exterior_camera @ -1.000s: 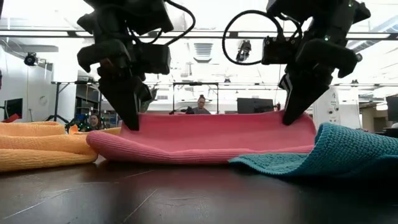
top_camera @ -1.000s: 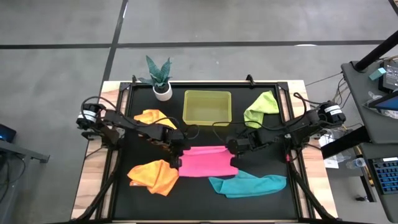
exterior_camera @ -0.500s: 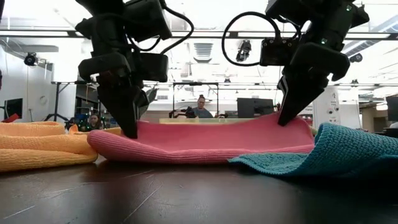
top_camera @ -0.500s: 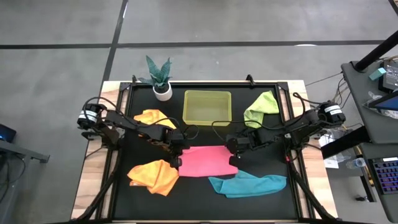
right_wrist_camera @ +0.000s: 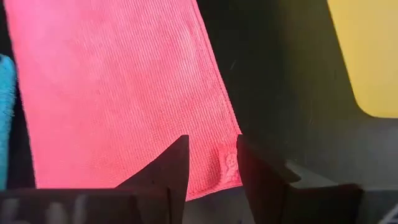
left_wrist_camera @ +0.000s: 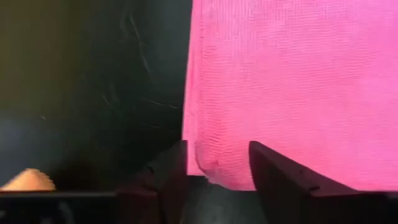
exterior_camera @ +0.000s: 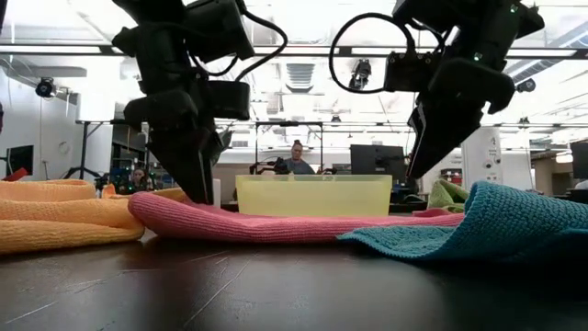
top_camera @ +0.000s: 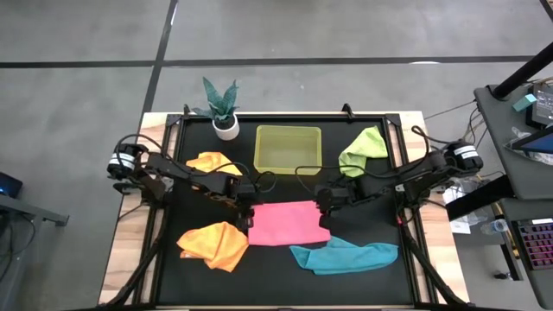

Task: Fold microfiber towels
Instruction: Fold the pink towel on the table

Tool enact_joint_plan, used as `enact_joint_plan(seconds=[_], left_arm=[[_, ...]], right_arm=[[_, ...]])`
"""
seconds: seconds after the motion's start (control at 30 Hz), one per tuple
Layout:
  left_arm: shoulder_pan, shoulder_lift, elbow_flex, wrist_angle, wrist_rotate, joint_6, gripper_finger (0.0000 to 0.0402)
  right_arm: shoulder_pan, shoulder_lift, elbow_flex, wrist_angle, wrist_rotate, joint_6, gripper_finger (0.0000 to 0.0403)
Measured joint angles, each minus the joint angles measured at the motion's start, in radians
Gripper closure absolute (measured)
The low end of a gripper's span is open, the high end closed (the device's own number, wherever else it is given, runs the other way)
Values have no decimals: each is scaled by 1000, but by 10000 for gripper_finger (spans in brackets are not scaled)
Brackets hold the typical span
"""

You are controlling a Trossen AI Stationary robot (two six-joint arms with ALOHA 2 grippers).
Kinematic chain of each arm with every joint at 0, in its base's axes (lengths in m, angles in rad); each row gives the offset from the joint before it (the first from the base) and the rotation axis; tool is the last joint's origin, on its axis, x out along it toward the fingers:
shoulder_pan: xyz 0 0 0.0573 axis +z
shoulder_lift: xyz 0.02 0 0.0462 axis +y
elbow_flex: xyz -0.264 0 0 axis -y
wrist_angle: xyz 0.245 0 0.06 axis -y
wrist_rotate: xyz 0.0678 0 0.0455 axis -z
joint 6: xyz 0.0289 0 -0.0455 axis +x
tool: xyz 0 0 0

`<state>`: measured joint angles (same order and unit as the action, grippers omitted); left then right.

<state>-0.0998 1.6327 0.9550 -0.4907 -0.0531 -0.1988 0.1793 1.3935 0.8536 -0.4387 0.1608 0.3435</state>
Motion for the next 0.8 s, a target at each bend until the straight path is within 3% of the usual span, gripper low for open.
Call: enact_joint_plan(seconds=[0.2, 0.37, 0.57, 0.8], left_arm=[[0, -46, 0, -22, -9, 8, 198], [-21, -64, -7, 108, 1, -31, 198], [-55, -17, -29, 224, 24, -31, 222], [-52, 33, -43, 215, 20, -27, 269]], right_arm=[[37, -12, -12, 58, 22, -3, 286], [48, 14, -81, 234, 24, -18, 317], [43, 73, -153, 402, 26, -16, 362], [42, 159, -156, 397, 55, -3, 393]])
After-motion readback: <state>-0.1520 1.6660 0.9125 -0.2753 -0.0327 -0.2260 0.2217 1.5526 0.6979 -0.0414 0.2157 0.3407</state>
